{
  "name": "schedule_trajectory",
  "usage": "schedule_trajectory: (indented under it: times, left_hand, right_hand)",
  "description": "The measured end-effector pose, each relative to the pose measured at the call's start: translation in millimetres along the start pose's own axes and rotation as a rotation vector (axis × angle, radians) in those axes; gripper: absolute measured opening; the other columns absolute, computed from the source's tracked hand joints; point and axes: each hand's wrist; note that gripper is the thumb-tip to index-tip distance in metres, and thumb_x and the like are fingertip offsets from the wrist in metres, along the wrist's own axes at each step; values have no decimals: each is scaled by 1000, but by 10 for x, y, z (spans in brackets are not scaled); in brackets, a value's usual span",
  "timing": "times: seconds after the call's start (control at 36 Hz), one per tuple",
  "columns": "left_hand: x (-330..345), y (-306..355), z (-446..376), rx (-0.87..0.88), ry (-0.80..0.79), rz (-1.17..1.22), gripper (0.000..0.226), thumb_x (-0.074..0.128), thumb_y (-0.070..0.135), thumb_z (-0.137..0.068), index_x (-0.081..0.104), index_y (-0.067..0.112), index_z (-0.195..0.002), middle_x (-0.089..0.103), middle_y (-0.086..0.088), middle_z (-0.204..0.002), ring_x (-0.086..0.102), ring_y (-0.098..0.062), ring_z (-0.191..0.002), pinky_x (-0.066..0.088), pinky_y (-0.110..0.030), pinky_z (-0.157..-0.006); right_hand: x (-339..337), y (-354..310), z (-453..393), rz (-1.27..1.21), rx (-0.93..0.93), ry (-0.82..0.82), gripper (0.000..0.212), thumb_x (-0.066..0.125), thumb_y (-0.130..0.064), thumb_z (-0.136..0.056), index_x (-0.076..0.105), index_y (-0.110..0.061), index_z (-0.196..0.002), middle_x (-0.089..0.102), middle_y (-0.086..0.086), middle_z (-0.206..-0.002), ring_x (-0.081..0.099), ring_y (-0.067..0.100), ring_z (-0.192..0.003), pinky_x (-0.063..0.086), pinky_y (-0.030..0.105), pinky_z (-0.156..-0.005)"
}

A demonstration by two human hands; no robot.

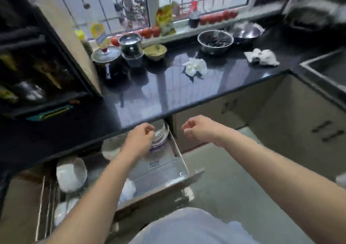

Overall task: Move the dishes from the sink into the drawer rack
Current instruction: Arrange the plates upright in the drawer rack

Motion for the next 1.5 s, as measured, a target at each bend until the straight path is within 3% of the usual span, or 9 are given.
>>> schedule_trajectory:
  times: [0.08,0.19,0.36,0.47,0.58,0.78,1.19,1.36,1.5]
  left_hand:
    - [510,935,35,136,-45,-55,17,55,23,-97,67,32,-102,69,11,-93,63,-5,-78,45,-10,-69]
    - [1117,1960,173,243,-165,-105,24,52,26,-99,68,28,-116,66,9,-107,64,-18,-103,52,-34,-93]
    - [2086,3134,295,380,-325,-172,24,51,30,-100,67,30,-118,63,13,-107,61,-12,-103,46,-27,-86]
    - [2696,3542,328,421,-442,-210,14,53,27,-99,65,30,-104,65,12,-100,62,-14,-98,43,-26,-79]
    - [3280,3876,308,421,-576,-203,11,57,26,-95,64,31,-90,72,7,-91,70,-16,-89,49,-28,-68]
    - [4246,4644,40,474,-685,-147,13,58,23,-95,70,22,-101,74,-2,-98,71,-23,-92,57,-38,-86]
    - [5384,6377,-199,664,-802,-258,17,56,23,-96,67,27,-84,75,-1,-89,73,-24,-80,58,-38,-76]
    - [6052,6721,113,642,-777,-258,15,55,26,-96,70,22,-97,74,1,-90,71,-22,-83,58,-37,-82]
    - [6581,6984,623,583,-787,-297,14,54,28,-96,67,28,-100,72,5,-99,70,-19,-89,58,-39,-86]
  right_hand:
    - [-770,320,336,118,-71,47,24,63,-23,-97,73,-19,-119,72,-1,-113,67,18,-102,54,32,-91]
    - [-1585,864,675,138,-70,209,26,60,-26,-99,69,-23,-123,67,-1,-124,63,19,-112,52,34,-98]
    - [-2478,2145,1170,92,143,368,25,57,-23,-98,70,-24,-120,69,-1,-125,63,21,-116,50,30,-98]
    - [-2761,2964,1477,11,316,398,25,57,-23,-99,69,-24,-121,67,-1,-128,63,21,-114,50,30,-94]
    - [-2979,3537,1729,-43,453,402,23,58,-24,-98,69,-26,-119,67,-3,-128,61,21,-118,50,35,-102]
    - [-3773,4099,1657,-74,459,467,23,61,-26,-97,70,-27,-119,68,-5,-122,63,16,-109,48,28,-94]
    - [-4822,5474,2257,-321,661,707,26,60,-20,-99,71,-21,-123,69,-2,-125,63,17,-116,48,34,-104]
    - [-5100,6229,2379,-386,630,689,29,55,-17,-102,68,-20,-128,69,-1,-125,62,17,-116,50,38,-106]
    - [-5221,6907,2480,-279,598,534,25,53,-20,-102,68,-23,-122,70,-2,-121,64,17,-113,52,39,-103]
Point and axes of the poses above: each hand's wrist, its own z-axis away from the middle knuckle, its own x-axis out of the palm, y = z × x
